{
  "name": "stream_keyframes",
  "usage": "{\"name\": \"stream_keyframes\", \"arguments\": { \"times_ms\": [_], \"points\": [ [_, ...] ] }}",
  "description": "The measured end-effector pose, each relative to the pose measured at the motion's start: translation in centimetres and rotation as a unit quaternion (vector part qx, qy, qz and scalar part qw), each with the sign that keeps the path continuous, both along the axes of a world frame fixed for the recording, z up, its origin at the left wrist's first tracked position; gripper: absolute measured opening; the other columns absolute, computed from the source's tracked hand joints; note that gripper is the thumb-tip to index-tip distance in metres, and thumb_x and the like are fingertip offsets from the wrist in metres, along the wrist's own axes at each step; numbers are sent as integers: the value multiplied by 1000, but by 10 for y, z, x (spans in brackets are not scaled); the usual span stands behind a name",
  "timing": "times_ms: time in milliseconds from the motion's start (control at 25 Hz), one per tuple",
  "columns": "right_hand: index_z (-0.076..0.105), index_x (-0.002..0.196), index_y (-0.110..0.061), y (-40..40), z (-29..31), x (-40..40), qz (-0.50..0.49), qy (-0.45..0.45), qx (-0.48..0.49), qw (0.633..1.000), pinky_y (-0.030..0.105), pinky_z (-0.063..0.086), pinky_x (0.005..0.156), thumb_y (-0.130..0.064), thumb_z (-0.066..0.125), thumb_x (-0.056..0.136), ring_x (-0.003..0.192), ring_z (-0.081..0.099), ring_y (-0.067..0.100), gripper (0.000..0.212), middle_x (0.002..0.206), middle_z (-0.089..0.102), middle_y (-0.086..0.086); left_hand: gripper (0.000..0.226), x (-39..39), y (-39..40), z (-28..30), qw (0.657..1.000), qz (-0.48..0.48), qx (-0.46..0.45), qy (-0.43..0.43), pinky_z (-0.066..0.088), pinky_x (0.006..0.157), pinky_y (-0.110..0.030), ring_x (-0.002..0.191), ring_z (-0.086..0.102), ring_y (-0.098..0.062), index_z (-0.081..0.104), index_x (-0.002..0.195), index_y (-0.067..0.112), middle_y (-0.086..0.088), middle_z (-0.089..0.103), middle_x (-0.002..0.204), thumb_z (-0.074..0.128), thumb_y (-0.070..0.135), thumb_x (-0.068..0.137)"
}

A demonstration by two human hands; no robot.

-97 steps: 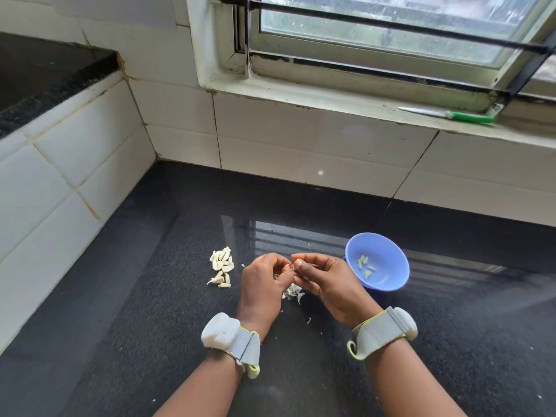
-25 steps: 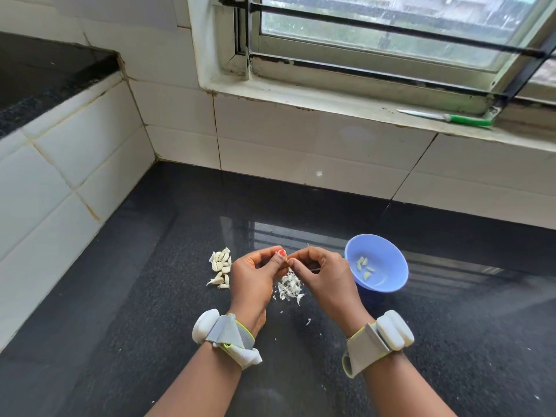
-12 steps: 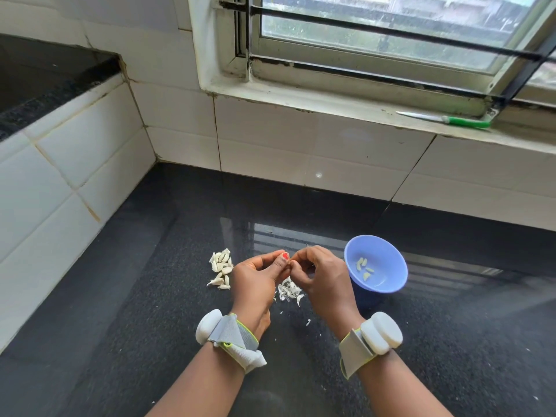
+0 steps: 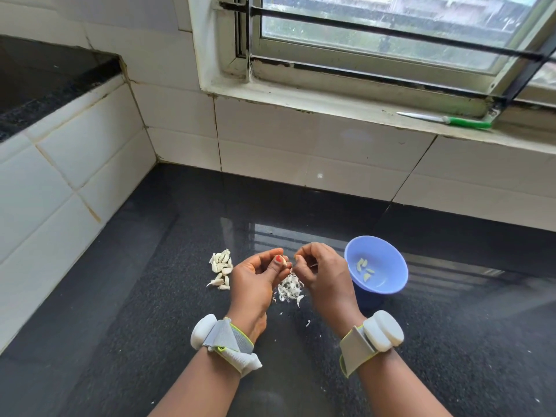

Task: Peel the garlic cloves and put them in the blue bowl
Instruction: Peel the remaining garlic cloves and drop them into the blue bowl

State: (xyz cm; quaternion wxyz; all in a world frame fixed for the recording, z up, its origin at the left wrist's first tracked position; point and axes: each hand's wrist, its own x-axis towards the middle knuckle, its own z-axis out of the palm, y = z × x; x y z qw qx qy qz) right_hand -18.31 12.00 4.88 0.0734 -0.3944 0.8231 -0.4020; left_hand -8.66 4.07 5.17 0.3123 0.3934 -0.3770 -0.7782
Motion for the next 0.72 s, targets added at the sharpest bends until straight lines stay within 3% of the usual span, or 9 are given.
{"name": "stream_keyframes", "arguments": {
  "times_ms": [160,320,480,600,720],
  "points": [
    [69,96,-22,4,-4,4,-15,-57,-38,998,6,45,72,-3,64,89,83,62,0,21,90,67,-8,11,-3,1,0,1000,21,8,2,57,66,-18,69,69,-12,67,94,0,-7,69,74,58,-1,88],
    [71,90,-25,3,-5,11,12,-97,-43,994,17,53,73,-19,72,86,79,66,4,7,84,70,-11,9,-7,6,0,999,35,15,-34,55,60,-18,63,65,-8,68,93,2,-7,69,76,62,6,88],
    [72,85,-30,2,-2,12,-18,-145,-80,986,24,57,73,-15,74,84,77,68,4,15,79,72,-12,8,-5,11,-1,997,0,-16,-69,54,60,-19,70,64,-12,69,92,6,-8,70,81,62,9,89],
    [74,83,-33,1,-3,9,-28,-191,-102,976,32,59,78,-9,74,84,81,71,7,24,81,75,-11,8,-1,9,-4,986,-29,-118,-116,55,59,-22,69,64,-13,72,88,13,-5,72,78,65,10,88],
    [74,82,-30,-1,-4,5,-34,-245,-112,962,39,60,80,-7,74,84,81,73,12,23,81,76,-5,7,1,3,-6,928,-62,-298,-216,54,64,-24,64,65,-6,75,86,19,4,73,73,69,19,85]
  ]
}}
